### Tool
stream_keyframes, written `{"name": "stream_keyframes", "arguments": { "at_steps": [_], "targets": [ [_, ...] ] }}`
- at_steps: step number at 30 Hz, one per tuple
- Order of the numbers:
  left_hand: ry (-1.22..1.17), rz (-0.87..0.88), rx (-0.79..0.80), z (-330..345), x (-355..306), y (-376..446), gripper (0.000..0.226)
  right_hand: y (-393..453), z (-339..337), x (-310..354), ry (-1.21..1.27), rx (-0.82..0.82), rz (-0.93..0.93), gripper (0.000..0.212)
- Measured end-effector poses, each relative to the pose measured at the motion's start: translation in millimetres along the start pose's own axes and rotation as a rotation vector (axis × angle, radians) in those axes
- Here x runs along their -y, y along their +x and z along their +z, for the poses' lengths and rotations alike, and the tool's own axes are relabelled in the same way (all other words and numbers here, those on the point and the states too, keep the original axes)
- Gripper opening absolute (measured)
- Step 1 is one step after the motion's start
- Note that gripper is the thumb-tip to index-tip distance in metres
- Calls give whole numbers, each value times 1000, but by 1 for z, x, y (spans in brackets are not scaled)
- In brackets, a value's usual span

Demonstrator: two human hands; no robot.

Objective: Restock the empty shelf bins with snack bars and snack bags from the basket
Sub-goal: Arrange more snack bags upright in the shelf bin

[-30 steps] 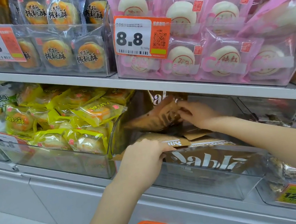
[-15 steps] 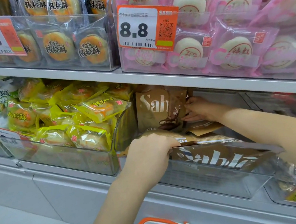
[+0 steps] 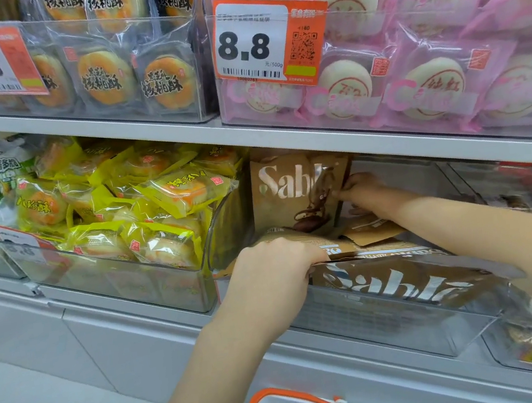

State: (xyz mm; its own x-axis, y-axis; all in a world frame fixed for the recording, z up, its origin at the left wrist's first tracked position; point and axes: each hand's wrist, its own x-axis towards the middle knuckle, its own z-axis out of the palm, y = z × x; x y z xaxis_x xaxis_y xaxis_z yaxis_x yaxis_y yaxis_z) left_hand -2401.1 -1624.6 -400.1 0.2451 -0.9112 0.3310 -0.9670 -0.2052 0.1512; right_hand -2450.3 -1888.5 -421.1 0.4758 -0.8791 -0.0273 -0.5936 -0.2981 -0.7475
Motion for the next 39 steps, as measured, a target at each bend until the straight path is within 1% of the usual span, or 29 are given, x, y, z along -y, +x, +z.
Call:
{"name": "stream_keyframes", "arguments": {
  "at_steps": [6,8,10,12,13,15,16,17,18,19,20,21,22,24,25,27,29,30,31,32,34,35,37,38,39],
  "targets": [
    [35,8,-8,-2,-1,0,41,9,17,-4,238,50,27,12],
    [33,6,-11,-2,-2,0,40,11,19,-6,274,71,40,9],
    [35,5,-7,-2,-1,0,40,7,15,-5,289,105,39,13],
    [23,11,-10,-1,0,0,40,0,8,-3,235,123,21,19],
    [15,10,-6,0,1,-1,39,-6,4,-1,131,106,-23,20],
    [1,7,-12,0,2,-2,38,-25,-6,3,-122,93,-184,16],
    [-10,6,-17,1,2,-2,38,-37,-14,6,-206,166,-263,14],
    [-3,0,-11,1,1,-2,38,-50,-24,10,-260,317,-326,21],
    [21,-5,-10,0,1,-3,39,-63,-34,13,-283,528,-357,35],
    [34,-6,-14,-1,-1,-3,39,-75,-43,17,-284,745,-348,48],
    [23,-13,-24,-2,-2,-5,40,-84,-49,19,-293,908,-333,57],
    [28,-24,-33,-3,-5,-6,41,-89,-52,17,-338,992,-354,62],
    [43,-30,-48,-3,-5,-8,41,-90,-53,15,-411,988,-407,63],
    [51,-15,-159,-1,-8,-10,37,-91,-50,13,-488,850,-510,55],
    [40,-39,-169,-2,-11,-11,31,-92,-49,15,-462,776,-542,48],
    [-13,-51,-125,4,-13,-13,28,-97,-45,19,-442,632,-634,30],
    [-34,-58,-98,17,-11,-13,27,-99,-43,22,-617,418,-806,24],
    [-78,-62,-123,17,-11,-13,24,-99,-43,23,-699,353,-892,24],
    [-103,-37,-178,18,-11,-14,21,-99,-42,23,-747,351,-958,26],
    [-114,-22,-206,18,-12,-14,22,-99,-41,25,-756,393,-990,33],
    [-104,0,-257,23,-11,-13,26,-96,-38,27,-697,469,-951,43],
    [-93,10,-285,25,-11,-12,25,-93,-35,26,-660,473,-908,42],
    [-65,10,-339,22,-15,-11,22,-82,-26,22,-633,429,-823,31],
    [-45,13,-360,21,-16,-11,21,-76,-21,20,-635,399,-757,27],
    [-20,17,-369,20,-16,-10,21,-72,-17,20,-603,373,-673,28]
  ]
}}
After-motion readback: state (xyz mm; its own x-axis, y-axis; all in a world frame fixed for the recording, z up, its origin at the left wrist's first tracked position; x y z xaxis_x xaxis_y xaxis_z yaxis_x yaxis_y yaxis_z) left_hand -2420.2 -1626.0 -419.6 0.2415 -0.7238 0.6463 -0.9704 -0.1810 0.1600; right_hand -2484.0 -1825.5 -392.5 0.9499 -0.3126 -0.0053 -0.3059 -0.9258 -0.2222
